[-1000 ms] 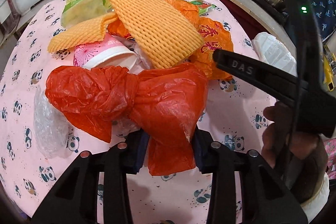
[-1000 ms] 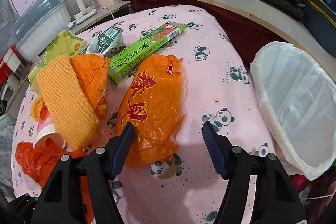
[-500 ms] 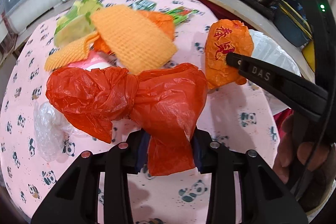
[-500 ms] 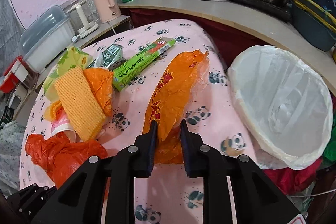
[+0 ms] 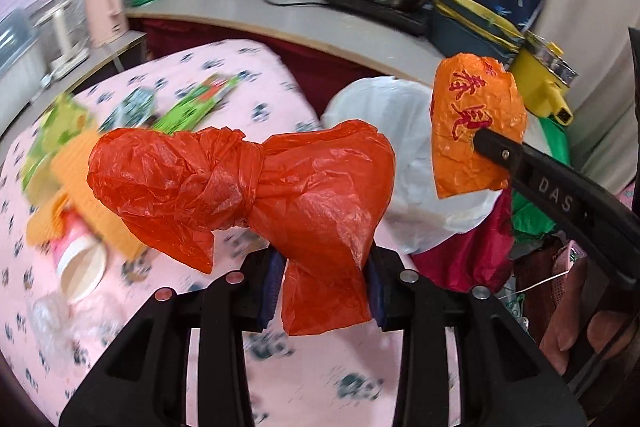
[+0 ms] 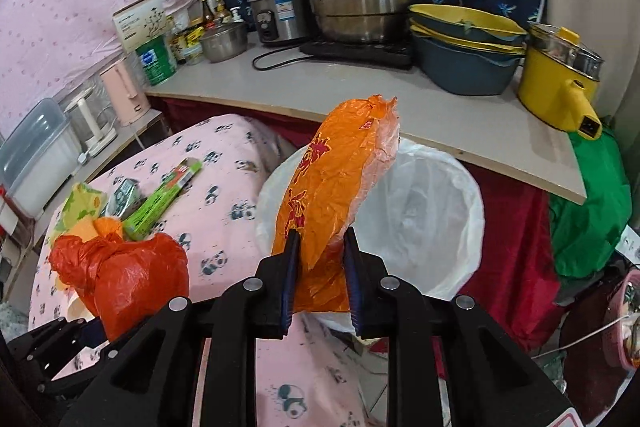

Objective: Collect trash
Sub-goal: 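Carry both bags over the white bin and open both tools to drop them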

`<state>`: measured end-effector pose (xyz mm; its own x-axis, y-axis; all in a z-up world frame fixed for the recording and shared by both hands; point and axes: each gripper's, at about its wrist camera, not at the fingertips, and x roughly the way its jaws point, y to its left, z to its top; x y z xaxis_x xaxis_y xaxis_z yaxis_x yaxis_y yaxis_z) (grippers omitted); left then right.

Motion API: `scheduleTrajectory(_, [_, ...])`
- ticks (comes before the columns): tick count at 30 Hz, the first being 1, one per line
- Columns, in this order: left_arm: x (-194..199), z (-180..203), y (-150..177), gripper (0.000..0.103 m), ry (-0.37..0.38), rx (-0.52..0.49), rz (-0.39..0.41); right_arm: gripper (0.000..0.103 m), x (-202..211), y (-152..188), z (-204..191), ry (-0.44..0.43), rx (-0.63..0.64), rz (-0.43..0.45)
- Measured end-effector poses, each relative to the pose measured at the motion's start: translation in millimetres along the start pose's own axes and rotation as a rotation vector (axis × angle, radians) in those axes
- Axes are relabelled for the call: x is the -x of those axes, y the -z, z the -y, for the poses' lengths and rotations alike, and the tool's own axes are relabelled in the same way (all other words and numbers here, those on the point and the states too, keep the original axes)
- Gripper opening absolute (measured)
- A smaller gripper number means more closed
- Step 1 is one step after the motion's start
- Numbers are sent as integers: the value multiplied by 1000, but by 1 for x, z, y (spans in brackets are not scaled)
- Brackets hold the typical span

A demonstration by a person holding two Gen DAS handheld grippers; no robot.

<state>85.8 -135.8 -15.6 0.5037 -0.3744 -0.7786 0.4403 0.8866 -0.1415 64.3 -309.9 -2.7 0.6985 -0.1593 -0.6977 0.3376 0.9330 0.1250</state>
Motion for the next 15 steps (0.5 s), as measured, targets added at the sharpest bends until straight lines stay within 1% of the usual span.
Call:
scheduleTrajectory(4, [-23,30,-22,34,48,-68,-11,20,-1,-6,31,50,-45,18])
scheduleTrajectory(9, [-61,63,-49,34,134,-132,-41,21,-6,-10,63,100,-95,24])
scheduleTrajectory(12, [-83,77,-61,34,199,-144,-73,21,-12,-10,79,117,-120,18])
scheduleTrajectory(15, [-105,86,-69,35,241,-150,-108,21,-19,-9,87,124,-138,5])
